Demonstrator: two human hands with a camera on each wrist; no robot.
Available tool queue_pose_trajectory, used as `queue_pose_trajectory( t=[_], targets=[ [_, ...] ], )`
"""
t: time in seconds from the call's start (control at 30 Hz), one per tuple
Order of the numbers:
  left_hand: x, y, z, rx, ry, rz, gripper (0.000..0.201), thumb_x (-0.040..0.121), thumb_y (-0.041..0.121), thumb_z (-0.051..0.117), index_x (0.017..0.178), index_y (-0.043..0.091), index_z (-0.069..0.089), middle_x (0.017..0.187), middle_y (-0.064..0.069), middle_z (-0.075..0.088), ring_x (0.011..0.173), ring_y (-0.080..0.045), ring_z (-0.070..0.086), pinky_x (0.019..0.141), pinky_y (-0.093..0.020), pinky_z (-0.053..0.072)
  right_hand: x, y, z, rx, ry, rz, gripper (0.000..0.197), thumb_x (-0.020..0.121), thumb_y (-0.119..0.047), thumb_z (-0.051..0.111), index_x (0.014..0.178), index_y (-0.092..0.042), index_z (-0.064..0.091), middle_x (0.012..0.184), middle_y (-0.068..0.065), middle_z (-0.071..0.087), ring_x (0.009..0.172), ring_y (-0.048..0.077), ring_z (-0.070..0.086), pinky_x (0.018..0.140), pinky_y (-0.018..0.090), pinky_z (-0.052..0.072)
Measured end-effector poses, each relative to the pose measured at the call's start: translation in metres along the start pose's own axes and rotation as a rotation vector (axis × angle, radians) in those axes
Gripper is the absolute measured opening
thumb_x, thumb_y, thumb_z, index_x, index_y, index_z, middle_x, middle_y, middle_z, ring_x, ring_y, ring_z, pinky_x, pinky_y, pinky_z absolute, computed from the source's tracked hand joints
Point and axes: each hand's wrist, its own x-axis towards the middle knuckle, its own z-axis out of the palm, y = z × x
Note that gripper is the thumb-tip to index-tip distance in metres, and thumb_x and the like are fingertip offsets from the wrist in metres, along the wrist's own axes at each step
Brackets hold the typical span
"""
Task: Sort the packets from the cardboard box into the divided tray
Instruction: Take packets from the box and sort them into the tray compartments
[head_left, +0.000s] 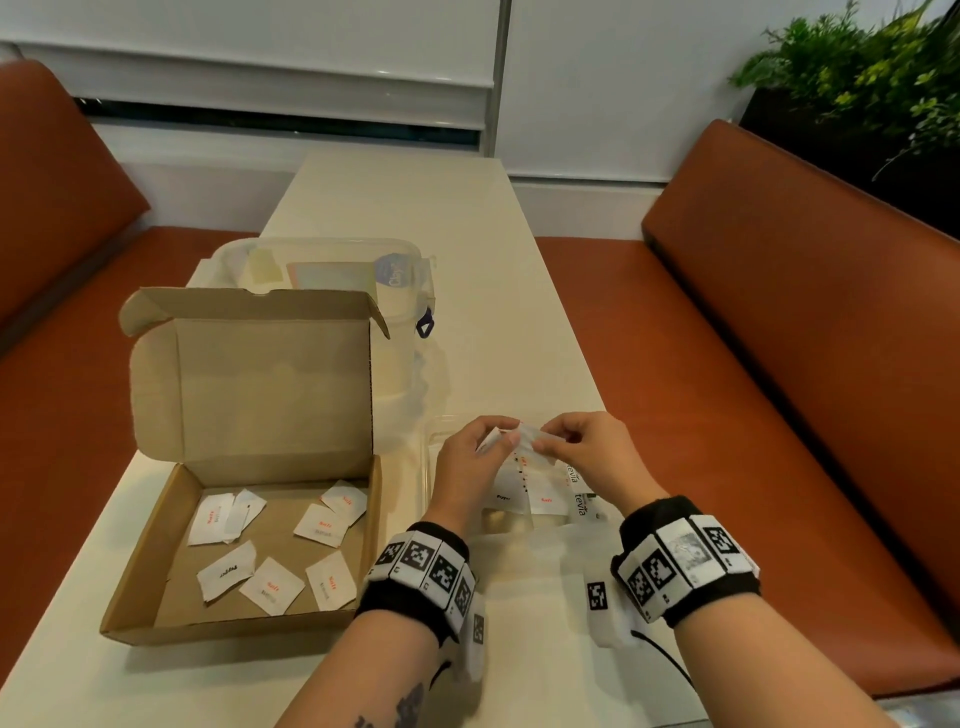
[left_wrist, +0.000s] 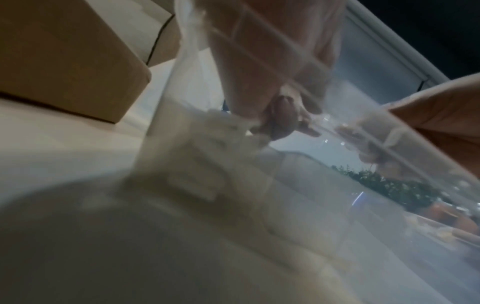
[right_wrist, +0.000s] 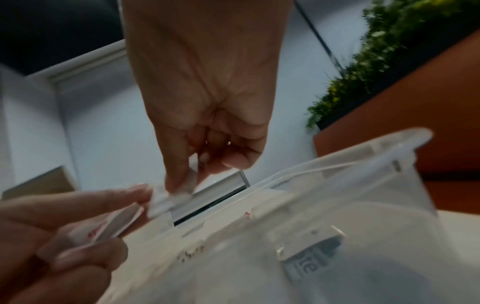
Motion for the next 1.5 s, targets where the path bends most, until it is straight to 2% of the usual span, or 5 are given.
queue_pose_trajectory(
  t=[0.3, 0.5, 0.8, 1.3, 1.5],
  targets=[
    [0.003, -0.002, -0.003, -0.140, 0.063, -0.037, 0.023, 0.100, 0.015, 0.044, 0.102, 0.021, 0.067, 0.098, -0.002, 0.072, 0.051, -0.007, 0.038, 0.050, -0.023, 0.037, -0.009, 0.027, -0.001, -0.310, -0.183, 0.140, 0.008, 0.079, -0.025, 0.076, 0.079, -0.018, 0.074, 0.082, -0.002, 0.071, 0.062, 0.004, 0.057, 0.048, 0.009, 0.040],
    [0.006, -0.004, -0.004, -0.126, 0.077, -0.043, 0.023, 0.100, 0.014, 0.044, 0.103, 0.019, 0.067, 0.095, -0.004, 0.072, 0.051, -0.008, 0.041, 0.049, -0.022, 0.039, -0.007, 0.034, 0.013, -0.501, -0.164, 0.045, 0.006, 0.078, -0.024, 0.074, 0.081, -0.018, 0.073, 0.073, -0.014, 0.049, 0.064, -0.001, 0.044, 0.053, 0.012, 0.028],
    [0.007, -0.006, -0.005, -0.132, 0.067, -0.061, 0.023, 0.099, 0.016, 0.046, 0.105, 0.022, 0.067, 0.095, -0.002, 0.073, 0.050, -0.007, 0.042, 0.050, -0.022, 0.040, -0.008, 0.029, 0.022, -0.720, -0.184, -0.104, 0.037, 0.077, -0.005, 0.057, 0.056, -0.025, 0.034, 0.062, -0.007, 0.046, 0.067, 0.014, 0.045, 0.056, 0.022, 0.033],
    [0.007, -0.007, -0.004, -0.119, 0.041, -0.045, 0.023, 0.100, 0.018, 0.044, 0.107, 0.020, 0.066, 0.097, -0.004, 0.072, 0.051, -0.010, 0.044, 0.052, -0.024, 0.041, -0.011, 0.030, 0.026, -0.732, -0.121, -0.058, 0.040, 0.082, -0.022, 0.063, 0.060, -0.027, 0.030, 0.072, -0.007, 0.048, 0.070, 0.015, 0.047, 0.053, 0.021, 0.028],
    [0.005, -0.001, -0.003, -0.210, 0.021, -0.052, 0.032, 0.104, 0.026, 0.034, 0.114, 0.018, 0.063, 0.108, -0.009, 0.068, 0.079, -0.014, 0.060, 0.072, -0.028, 0.053, -0.011, 0.015, 0.025, -0.449, 0.010, -0.060, 0.026, 0.086, -0.035, 0.064, 0.070, -0.019, 0.052, 0.070, -0.004, 0.055, 0.065, 0.013, 0.049, 0.057, 0.024, 0.038]
  ],
)
